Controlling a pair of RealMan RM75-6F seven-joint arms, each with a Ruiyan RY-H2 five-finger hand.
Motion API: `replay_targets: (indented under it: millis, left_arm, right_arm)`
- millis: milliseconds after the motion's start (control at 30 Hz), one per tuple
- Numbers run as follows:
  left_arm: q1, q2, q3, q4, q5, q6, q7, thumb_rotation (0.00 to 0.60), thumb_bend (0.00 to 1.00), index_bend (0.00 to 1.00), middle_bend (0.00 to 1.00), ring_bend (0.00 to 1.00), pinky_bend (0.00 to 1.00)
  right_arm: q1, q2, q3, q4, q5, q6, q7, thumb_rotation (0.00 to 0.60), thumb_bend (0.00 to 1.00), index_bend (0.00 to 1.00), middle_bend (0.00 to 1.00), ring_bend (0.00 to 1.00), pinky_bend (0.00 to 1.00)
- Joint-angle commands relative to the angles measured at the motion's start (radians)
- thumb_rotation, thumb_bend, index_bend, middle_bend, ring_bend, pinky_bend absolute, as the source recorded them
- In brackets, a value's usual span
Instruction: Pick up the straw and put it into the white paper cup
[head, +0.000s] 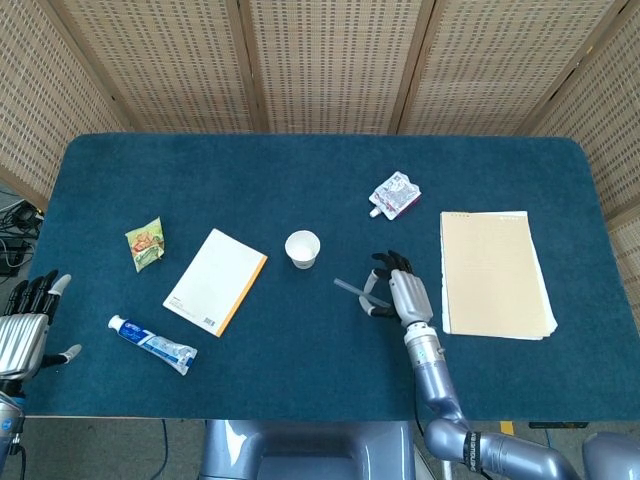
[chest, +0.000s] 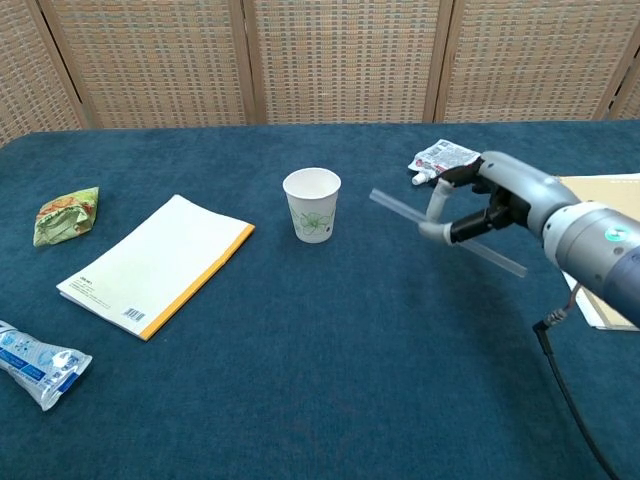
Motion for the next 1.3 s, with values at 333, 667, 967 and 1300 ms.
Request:
replay_targets:
  millis: [333,667,967,1300]
  left_arm:
    - [-0.012,0.001,-0.006,0.002,-0.016,-0.028,-0.024,0.600,0.00,0.00,0.00,0.00,0.00]
    - [-0.022,-0.001,-0.014,0.029,-0.043,-0.059,-0.059,0.600,0.00,0.00,0.00,0.00,0.00]
    - [-0.030,-0.007,-0.011,0.045,-0.056,-0.087,-0.068,0.600,0.00,0.00,0.00,0.00,0.00]
    - [-0.044,-0.020,-0.011,0.055,-0.074,-0.120,-0.056,0.600,0.00,0.00,0.00,0.00,0.00]
  right_arm:
    - [0.002,0.128,0.276,-0.129,0.052,-0.174,0.665,0.600,0.51,0.63,0.25,0.00,0.00]
    - [0.110,0.001,0.337,0.015,0.016,-0.152,0.866,0.600,0.49,0.66,0.26,0.00,0.00]
    - [0.195,-0.115,0.307,0.205,-0.055,-0.106,0.973,0.600,0.49,0.67,0.26,0.00,0.00]
    - [0.243,-0.163,0.292,0.352,-0.057,-0.130,1.057,0.600,0.49,0.67,0.25,0.00,0.00]
